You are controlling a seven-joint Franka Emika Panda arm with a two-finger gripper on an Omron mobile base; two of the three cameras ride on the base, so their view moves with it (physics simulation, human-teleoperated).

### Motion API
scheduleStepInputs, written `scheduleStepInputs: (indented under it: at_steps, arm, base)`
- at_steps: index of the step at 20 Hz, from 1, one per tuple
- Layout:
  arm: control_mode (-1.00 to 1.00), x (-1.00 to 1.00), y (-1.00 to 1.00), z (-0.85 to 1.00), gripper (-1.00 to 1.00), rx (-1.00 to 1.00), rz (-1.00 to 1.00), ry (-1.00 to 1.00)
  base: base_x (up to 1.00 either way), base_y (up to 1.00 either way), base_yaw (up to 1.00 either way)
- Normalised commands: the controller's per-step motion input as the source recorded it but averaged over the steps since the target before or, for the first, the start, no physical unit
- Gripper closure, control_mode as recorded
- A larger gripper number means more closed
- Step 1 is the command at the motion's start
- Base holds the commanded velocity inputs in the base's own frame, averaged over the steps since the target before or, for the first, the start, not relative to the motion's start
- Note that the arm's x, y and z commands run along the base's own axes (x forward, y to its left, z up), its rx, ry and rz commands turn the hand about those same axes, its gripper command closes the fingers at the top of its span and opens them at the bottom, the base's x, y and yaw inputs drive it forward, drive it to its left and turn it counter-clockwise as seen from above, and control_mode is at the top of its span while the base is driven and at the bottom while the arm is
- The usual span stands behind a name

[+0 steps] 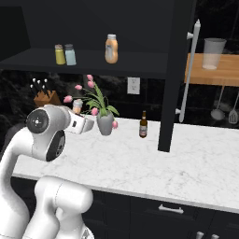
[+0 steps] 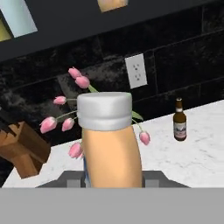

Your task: Put the shaker and condiment bottle from the counter next to their counterparts in the cabinet.

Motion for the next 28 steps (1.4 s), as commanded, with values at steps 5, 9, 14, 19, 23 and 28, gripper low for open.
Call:
scheduleStepInputs:
  at_steps: [5, 9, 14, 19, 23, 28]
  arm:
    - [-1.00, -0.41, -0.19, 0.48, 1.00, 0.00, -0.31, -0.09]
    - [-1.00, -0.19, -0.07, 0.57, 1.00, -0.03, -0.25, -0.20]
    - [-1.00, -0.09, -0.02, 0.70, 1.00, -0.06, -0.17, -0.19]
    - [-1.00, -0.35, -0.03, 0.69, 1.00, -0.02, -0.13, -0.13]
    - [-1.00, -0.92, -0.05, 0.63, 1.00, 0.00, -0.10, -0.11]
    - [-1.00, -0.92, -0.06, 0.65, 1.00, 0.00, -0.06, -0.06]
  base:
    - [0.00, 0.00, 0.00]
    - [0.00, 0.00, 0.00]
    - [0.00, 0.00, 0.00]
    - [0.00, 0.00, 0.00]
    - [0.00, 0.00, 0.00]
    - [0.00, 0.00, 0.00]
